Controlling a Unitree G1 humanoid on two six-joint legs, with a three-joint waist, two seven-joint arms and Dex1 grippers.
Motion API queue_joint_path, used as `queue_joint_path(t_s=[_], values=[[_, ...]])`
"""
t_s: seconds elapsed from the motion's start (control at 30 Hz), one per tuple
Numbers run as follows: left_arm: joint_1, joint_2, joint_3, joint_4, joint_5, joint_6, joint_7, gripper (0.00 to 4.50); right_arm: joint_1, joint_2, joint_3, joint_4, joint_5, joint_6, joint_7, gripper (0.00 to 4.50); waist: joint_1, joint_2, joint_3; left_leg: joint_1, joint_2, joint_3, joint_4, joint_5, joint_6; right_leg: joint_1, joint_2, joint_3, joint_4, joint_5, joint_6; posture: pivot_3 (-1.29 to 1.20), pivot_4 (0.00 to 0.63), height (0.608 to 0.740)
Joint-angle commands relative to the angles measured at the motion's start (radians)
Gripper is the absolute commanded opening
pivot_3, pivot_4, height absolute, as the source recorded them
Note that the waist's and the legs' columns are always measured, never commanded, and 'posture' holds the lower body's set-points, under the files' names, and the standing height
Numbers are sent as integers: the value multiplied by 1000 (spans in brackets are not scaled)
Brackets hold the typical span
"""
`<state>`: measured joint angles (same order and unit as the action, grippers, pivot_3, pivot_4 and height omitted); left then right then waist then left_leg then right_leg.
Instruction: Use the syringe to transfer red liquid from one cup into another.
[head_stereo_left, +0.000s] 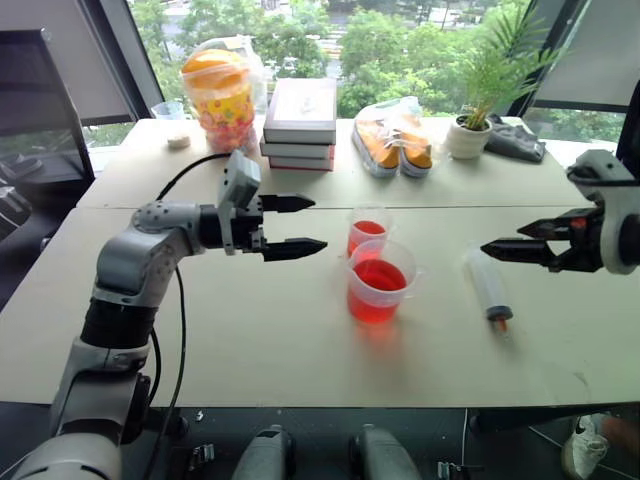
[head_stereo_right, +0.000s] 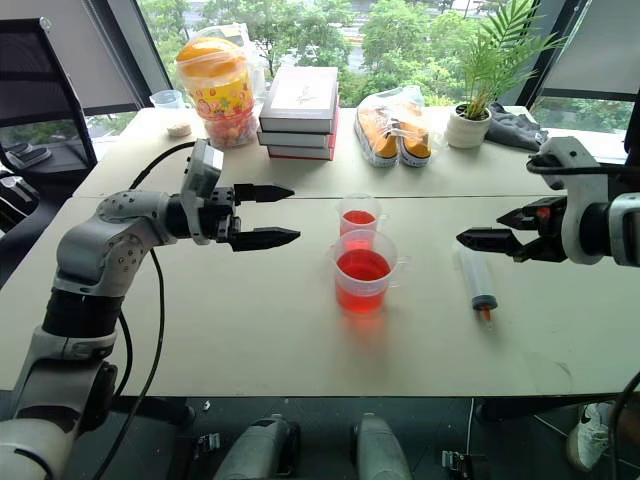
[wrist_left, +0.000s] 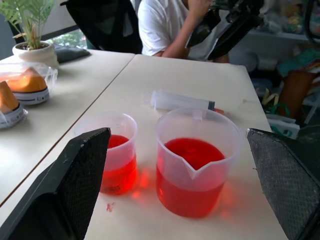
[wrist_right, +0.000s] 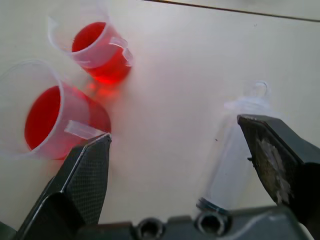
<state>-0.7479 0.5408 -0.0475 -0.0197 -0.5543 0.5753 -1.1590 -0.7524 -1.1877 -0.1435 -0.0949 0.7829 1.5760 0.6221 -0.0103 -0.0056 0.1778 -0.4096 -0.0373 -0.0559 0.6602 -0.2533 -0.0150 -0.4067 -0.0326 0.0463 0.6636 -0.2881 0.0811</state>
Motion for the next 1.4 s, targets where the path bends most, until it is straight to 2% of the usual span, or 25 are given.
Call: queue_joint_path(t_s=[0.03,0.13,0.27,0.43,0.63,0.73,0.83,0.97,1.07,1.17,1.27,1.4], values=[[-23,-11,0,7,-2,-29,-17,4500,-126,36,200,232,-141,-38,-2,4434,-1,0,0,-1,0,0,-1,0,0,-1,0,0,0,0,0,0,150,740],[-30,-25,-10,24,9,-51,-24,4500,-213,66,384,434,-278,-156,61,4434,-1,0,0,-3,-1,2,-3,0,1,-5,-1,1,-1,0,1,0,150,740],[-17,-34,-21,17,24,-64,-16,4500,-282,117,515,638,-408,-285,161,4434,-1,1,0,-16,-1,2,-1,0,1,-18,1,1,2,1,1,0,150,740],[1,-23,-1,-8,21,-55,-1,4500,-322,216,602,844,-540,-409,265,4434,-4,1,0,-18,-1,2,1,0,1,-20,1,1,4,1,2,0,150,740],[17,-18,3,-43,12,-38,28,4500,-343,293,612,979,-653,-486,337,4434,-4,0,0,-16,-1,3,3,0,1,-18,2,2,5,2,3,0,150,740],[21,-12,6,-46,12,-37,33,4500,-343,311,604,985,-689,-481,367,3120,-5,0,0,-15,-1,3,4,0,1,-16,2,2,5,3,3,0,150,740],[15,-9,7,-39,11,-38,34,4500,-338,313,598,945,-705,-453,403,1604,-6,0,0,-15,0,2,4,0,0,-16,3,1,5,3,3,0,150,740],[2,-1,10,-11,16,-53,18,4500,-334,296,563,820,-696,-368,410,1525,-8,1,0,-15,0,2,4,0,0,-17,3,2,6,3,3,0,150,740],[-25,3,12,24,20,-65,7,4500,-335,262,431,645,-665,-330,354,1525,-4,2,0,-16,0,2,4,0,0,-18,3,2,6,3,3,0,150,740],[-58,2,16,64,19,-67,-1,4500,-302,286,165,392,-596,-350,246,1525,-1,2,0,-17,-1,2,4,0,0,-20,2,2,7,3,3,0,150,740],[-93,2,21,112,14,-68,-18,4500,-274,380,-85,129,-480,-319,188,1525,0,2,0,-18,-1,1,2,0,0,-20,2,1,6,3,3,0,150,740],[-137,-13,3,180,30,-90,-45,4500,-195,597,-357,-217,-348,-526,58,1525,-1,1,0,-18,-1,0,3,0,0,-19,2,1,6,3,3,0,150,740]])
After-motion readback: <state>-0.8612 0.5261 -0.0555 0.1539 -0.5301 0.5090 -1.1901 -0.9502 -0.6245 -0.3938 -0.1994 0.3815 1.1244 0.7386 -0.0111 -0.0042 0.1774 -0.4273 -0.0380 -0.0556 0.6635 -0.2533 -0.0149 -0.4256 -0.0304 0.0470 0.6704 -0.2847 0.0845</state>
